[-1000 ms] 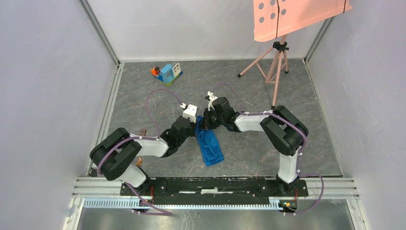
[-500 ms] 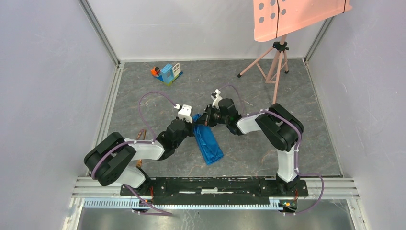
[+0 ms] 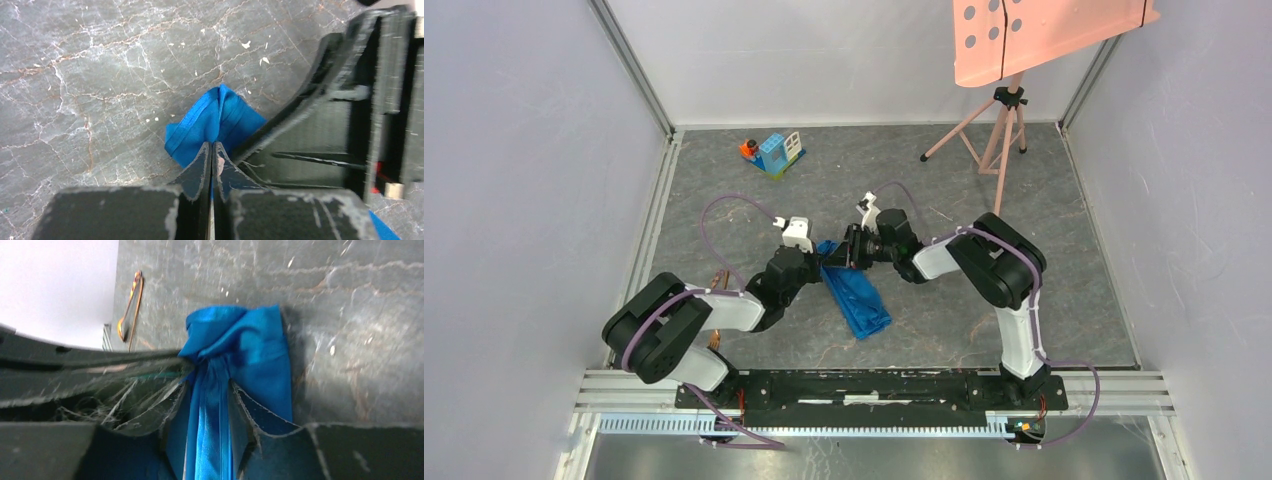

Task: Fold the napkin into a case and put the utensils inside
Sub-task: Stuff the top corner of the smaller-rectangle-folded napkin into the folded napkin.

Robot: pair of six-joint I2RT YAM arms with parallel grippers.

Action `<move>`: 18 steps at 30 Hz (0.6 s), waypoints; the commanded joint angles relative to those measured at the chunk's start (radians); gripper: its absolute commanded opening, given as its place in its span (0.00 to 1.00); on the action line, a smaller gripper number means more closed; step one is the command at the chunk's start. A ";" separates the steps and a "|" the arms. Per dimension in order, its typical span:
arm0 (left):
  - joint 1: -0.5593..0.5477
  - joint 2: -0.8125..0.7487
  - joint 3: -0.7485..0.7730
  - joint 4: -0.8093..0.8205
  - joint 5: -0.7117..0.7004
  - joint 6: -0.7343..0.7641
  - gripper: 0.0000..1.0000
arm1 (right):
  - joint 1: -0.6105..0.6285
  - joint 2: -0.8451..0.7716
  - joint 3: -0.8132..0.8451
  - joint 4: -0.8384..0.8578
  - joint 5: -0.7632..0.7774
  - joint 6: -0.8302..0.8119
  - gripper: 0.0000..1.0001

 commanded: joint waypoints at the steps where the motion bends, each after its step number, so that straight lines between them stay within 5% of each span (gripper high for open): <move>1: 0.008 -0.007 -0.024 0.030 0.012 -0.047 0.02 | -0.008 -0.125 -0.055 -0.103 -0.028 -0.141 0.40; 7: 0.010 -0.037 -0.032 0.015 0.014 -0.029 0.02 | -0.035 -0.157 -0.050 -0.161 -0.001 -0.204 0.40; 11: 0.010 -0.037 -0.029 0.015 0.024 -0.030 0.02 | -0.031 -0.092 0.017 -0.167 -0.007 -0.195 0.13; 18: 0.010 -0.035 -0.026 0.020 0.036 -0.030 0.02 | -0.004 -0.004 0.101 -0.136 -0.010 -0.147 0.08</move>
